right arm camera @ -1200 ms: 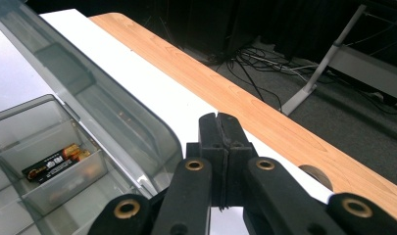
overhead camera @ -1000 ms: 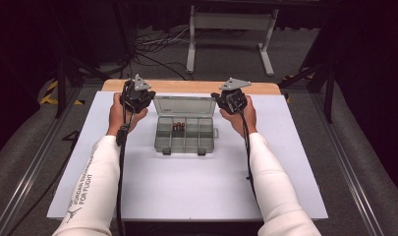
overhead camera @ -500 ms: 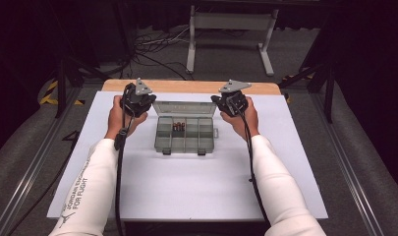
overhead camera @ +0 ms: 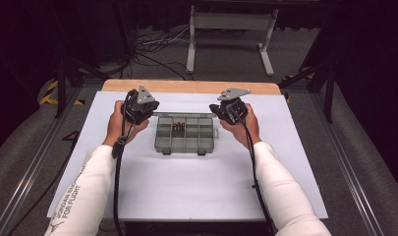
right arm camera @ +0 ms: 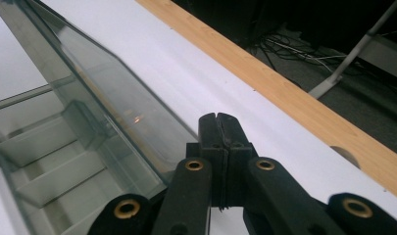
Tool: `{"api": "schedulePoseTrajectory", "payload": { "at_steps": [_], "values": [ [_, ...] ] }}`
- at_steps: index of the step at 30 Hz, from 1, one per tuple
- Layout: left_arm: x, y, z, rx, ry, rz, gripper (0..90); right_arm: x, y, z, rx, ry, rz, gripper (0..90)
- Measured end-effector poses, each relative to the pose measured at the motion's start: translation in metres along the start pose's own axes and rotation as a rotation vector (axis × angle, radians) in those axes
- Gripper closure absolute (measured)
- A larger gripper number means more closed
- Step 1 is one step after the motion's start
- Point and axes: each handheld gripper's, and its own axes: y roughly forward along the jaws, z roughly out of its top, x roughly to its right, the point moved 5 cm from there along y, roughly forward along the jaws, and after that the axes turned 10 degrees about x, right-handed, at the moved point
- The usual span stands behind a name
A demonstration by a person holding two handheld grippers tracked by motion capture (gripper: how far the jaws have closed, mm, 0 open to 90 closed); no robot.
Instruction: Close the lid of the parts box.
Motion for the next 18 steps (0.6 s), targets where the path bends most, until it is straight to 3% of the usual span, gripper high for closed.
{"api": "schedulePoseTrajectory", "payload": {
  "at_steps": [5,8,11,16,18],
  "values": [
    [0.007,-0.006,-0.005,0.002,0.036,-0.020,89.2,-0.005,-0.005,-0.005,-0.002,0.005,0.024,90.0],
    [0.013,-0.007,-0.011,-0.018,0.080,-0.018,89.4,-0.009,-0.009,-0.007,0.004,0.002,0.041,90.0],
    [0.017,-0.010,-0.017,-0.012,0.073,-0.034,89.4,-0.013,-0.013,-0.007,0.016,0.020,0.066,90.0],
    [0.022,-0.014,-0.022,0.000,0.069,-0.048,89.4,-0.026,-0.017,-0.010,0.000,-0.018,0.089,90.0],
    [0.024,-0.016,-0.024,0.002,0.081,-0.037,89.4,-0.029,-0.019,-0.011,0.008,-0.049,0.074,90.0]
  ]
}}
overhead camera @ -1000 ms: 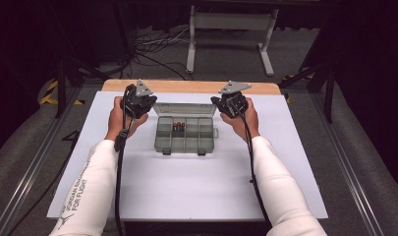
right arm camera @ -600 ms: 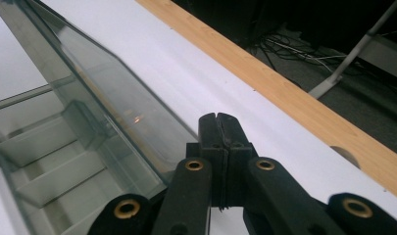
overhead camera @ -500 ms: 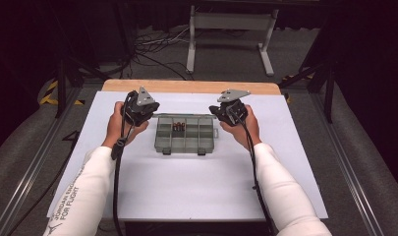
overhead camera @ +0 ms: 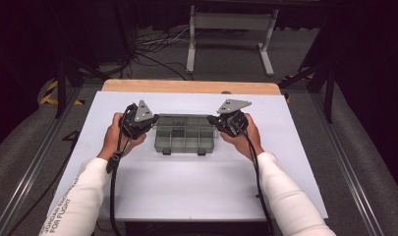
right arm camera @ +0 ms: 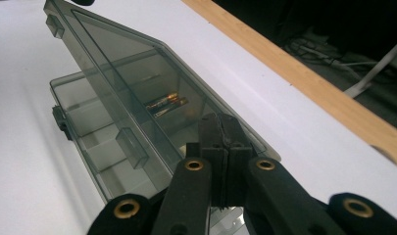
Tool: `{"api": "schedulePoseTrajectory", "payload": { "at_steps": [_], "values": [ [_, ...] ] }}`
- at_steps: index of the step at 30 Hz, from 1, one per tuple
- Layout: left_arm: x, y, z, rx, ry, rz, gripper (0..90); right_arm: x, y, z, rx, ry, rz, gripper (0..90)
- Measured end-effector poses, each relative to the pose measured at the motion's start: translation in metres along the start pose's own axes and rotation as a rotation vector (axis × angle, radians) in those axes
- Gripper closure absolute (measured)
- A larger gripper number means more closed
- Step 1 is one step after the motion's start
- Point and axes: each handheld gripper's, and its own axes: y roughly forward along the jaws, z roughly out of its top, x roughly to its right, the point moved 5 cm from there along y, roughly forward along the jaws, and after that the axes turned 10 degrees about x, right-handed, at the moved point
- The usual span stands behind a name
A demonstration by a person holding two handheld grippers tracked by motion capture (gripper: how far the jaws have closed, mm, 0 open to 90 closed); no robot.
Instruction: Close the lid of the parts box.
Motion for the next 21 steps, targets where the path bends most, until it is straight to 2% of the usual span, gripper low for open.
{"api": "schedulePoseTrajectory", "payload": {
  "at_steps": [1,2,3,10,12,17,21],
  "values": [
    [0.001,-0.001,-0.001,0.001,0.015,0.009,89.5,-0.002,-0.001,-0.001,-0.001,-0.022,-0.005,90.0],
    [0.001,-0.001,-0.001,0.001,0.015,0.009,89.5,-0.002,-0.001,-0.001,-0.001,-0.022,-0.005,90.0],
    [0.002,-0.001,-0.003,0.017,-0.012,0.001,89.5,-0.005,-0.001,-0.004,-0.003,-0.016,0.008,90.0],
    [0.012,-0.003,-0.011,0.034,-0.027,-0.021,89.6,-0.011,-0.004,-0.013,-0.010,-0.015,0.023,90.0],
    [0.013,-0.004,-0.014,0.028,-0.002,-0.011,89.5,-0.012,-0.005,-0.015,-0.008,-0.022,0.021,90.0],
    [0.018,-0.005,-0.024,0.032,-0.016,-0.025,89.5,-0.017,-0.006,-0.022,-0.019,-0.030,0.034,90.0],
    [0.021,-0.004,-0.029,0.032,-0.012,-0.026,89.6,-0.019,-0.005,-0.029,-0.034,-0.032,0.027,90.0]
  ]
}}
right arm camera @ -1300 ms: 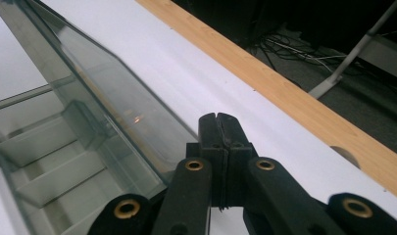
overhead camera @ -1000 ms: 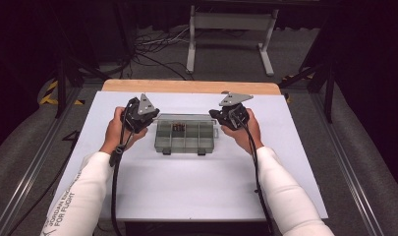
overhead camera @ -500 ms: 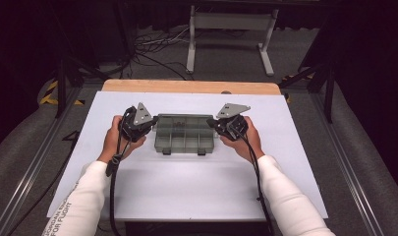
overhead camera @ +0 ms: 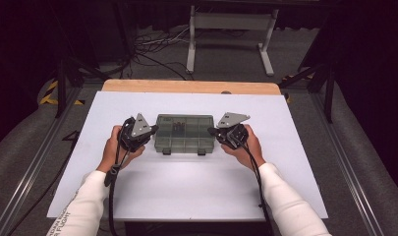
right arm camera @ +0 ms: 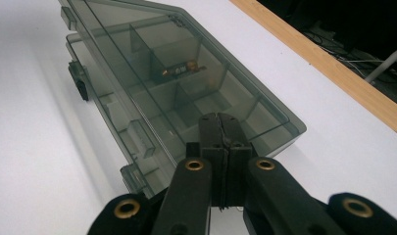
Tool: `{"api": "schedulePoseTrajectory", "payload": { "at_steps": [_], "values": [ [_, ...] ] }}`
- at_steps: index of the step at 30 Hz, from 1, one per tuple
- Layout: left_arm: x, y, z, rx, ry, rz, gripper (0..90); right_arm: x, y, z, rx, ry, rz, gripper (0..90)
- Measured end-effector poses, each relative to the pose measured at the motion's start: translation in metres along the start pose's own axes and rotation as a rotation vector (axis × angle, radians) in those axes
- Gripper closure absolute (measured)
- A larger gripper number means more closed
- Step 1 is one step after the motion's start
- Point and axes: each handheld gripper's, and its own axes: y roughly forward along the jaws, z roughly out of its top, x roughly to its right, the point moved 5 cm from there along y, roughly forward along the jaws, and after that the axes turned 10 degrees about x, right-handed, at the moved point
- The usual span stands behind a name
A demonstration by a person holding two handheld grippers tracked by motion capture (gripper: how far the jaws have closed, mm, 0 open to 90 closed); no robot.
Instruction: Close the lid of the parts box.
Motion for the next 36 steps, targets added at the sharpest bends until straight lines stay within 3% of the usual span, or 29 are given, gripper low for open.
{"api": "schedulePoseTrajectory", "payload": {
  "at_steps": [8,12,22,27,28,36],
  "values": [
    [0.007,0.003,-0.006,-0.003,-0.007,-0.028,89.5,-0.005,0.001,-0.005,-0.006,-0.008,0.001,90.0],
    [0.011,0.004,-0.009,-0.007,-0.004,-0.034,89.6,-0.007,0.003,-0.014,0.001,0.027,0.022,90.0],
    [0.016,0.010,-0.018,-0.006,-0.024,-0.056,89.5,-0.008,0.005,-0.028,0.024,0.059,0.027,90.0],
    [0.018,0.011,-0.017,0.002,-0.026,-0.066,89.1,-0.011,0.006,-0.032,0.028,0.049,0.021,90.0],
    [0.018,0.011,-0.017,0.000,-0.021,-0.066,89.2,-0.013,0.007,-0.033,0.040,0.064,0.039,90.0],
    [0.021,0.013,-0.024,0.009,-0.041,-0.083,89.3,-0.015,0.008,-0.035,0.050,0.054,0.019,90.0]
  ]
}}
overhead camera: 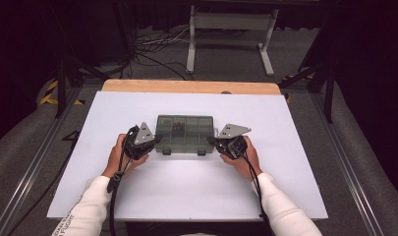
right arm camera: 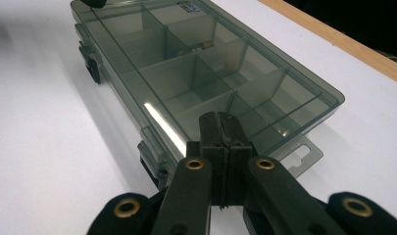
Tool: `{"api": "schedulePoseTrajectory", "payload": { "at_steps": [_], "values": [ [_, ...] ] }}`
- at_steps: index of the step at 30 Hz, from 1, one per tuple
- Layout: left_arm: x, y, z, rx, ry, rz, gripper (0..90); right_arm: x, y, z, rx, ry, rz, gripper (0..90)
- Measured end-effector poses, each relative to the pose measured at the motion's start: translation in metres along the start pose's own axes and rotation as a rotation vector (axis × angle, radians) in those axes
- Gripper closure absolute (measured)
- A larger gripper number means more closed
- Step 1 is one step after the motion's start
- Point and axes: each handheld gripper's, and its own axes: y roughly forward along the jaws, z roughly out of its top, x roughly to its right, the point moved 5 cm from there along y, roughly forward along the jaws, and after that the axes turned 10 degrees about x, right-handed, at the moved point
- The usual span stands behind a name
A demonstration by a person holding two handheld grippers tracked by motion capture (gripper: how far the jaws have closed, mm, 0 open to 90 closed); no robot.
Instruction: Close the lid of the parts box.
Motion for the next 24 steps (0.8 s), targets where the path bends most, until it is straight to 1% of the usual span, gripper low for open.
{"api": "schedulePoseTrajectory", "payload": {
  "at_steps": [1,2,4,6,8,9,11,14,16,19,21,22,24],
  "values": [
    [0.001,0.001,-0.002,0.003,-0.011,-0.001,89.4,0.000,0.000,0.000,0.003,-0.003,-0.004,90.0],
    [0.001,0.001,-0.003,0.012,-0.018,-0.002,89.5,-0.001,0.000,0.000,0.001,-0.018,-0.009,90.0],
    [0.000,0.001,-0.004,0.019,-0.025,-0.005,89.5,-0.002,0.000,0.000,-0.001,-0.034,-0.017,90.0],
    [0.000,0.000,-0.005,0.031,-0.036,-0.010,89.6,-0.003,0.000,-0.001,0.004,-0.035,-0.017,90.0],
    [0.001,0.000,-0.005,0.032,-0.038,-0.010,89.5,-0.003,0.000,-0.001,0.009,-0.037,-0.023,90.0],
    [0.001,0.000,-0.005,0.033,-0.033,-0.004,89.5,-0.003,-0.001,-0.001,0.005,-0.043,-0.025,90.0],
    [0.001,0.000,-0.005,0.034,-0.034,-0.002,89.5,-0.003,-0.002,-0.001,0.001,-0.040,-0.028,90.0],
    [0.001,-0.001,-0.005,0.038,-0.036,-0.010,89.5,-0.003,-0.004,0.000,0.000,-0.035,-0.023,90.0],
    [0.001,-0.002,-0.005,0.037,-0.031,-0.013,89.6,-0.001,-0.005,-0.001,-0.002,-0.034,-0.028,90.0],
    [0.002,-0.004,-0.002,0.056,-0.027,-0.018,89.5,0.000,-0.006,-0.001,-0.003,-0.036,-0.033,90.0],
    [0.002,-0.008,0.002,0.074,-0.013,-0.016,89.4,0.000,-0.007,0.001,0.010,-0.036,-0.032,90.0],
    [0.003,-0.009,0.005,0.090,-0.021,-0.019,89.4,-0.001,-0.008,0.002,0.013,-0.039,-0.035,90.0],
    [0.002,-0.013,0.007,0.103,-0.017,-0.017,89.0,-0.001,-0.010,0.005,0.025,-0.043,-0.042,90.0]
  ]
}}
